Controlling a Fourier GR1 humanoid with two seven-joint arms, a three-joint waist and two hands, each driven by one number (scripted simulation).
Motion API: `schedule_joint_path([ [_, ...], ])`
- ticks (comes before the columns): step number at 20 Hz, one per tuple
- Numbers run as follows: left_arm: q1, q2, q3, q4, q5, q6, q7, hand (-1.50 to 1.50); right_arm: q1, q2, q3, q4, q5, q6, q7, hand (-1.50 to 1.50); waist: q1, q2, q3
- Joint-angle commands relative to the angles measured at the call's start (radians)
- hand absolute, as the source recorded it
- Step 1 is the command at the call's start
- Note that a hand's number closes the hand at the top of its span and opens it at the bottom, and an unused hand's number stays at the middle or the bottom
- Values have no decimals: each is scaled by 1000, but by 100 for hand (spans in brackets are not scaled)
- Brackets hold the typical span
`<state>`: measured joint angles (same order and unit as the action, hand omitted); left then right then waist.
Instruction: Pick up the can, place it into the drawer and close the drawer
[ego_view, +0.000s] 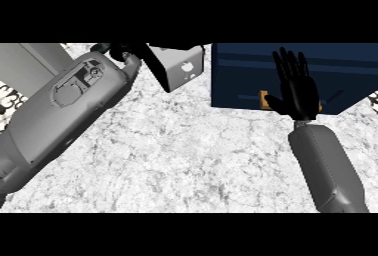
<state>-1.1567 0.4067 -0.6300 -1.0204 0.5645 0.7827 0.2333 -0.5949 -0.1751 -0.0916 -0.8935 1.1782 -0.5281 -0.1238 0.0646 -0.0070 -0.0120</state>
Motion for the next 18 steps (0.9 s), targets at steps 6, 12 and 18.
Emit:
schedule_joint_path([
  [6,125,79,25,-137,-18,-26,16,-150,-200,7,-82,360,10,-187,-28,-150,11,25,14],
  [12,219,87,-15,-252,-59,8,28,-150,-360,-34,-118,482,23,-191,-6,-150,31,27,14],
  [18,259,101,11,-269,-76,5,18,-150,-456,-32,-137,591,38,-227,15,-150,24,35,14],
])
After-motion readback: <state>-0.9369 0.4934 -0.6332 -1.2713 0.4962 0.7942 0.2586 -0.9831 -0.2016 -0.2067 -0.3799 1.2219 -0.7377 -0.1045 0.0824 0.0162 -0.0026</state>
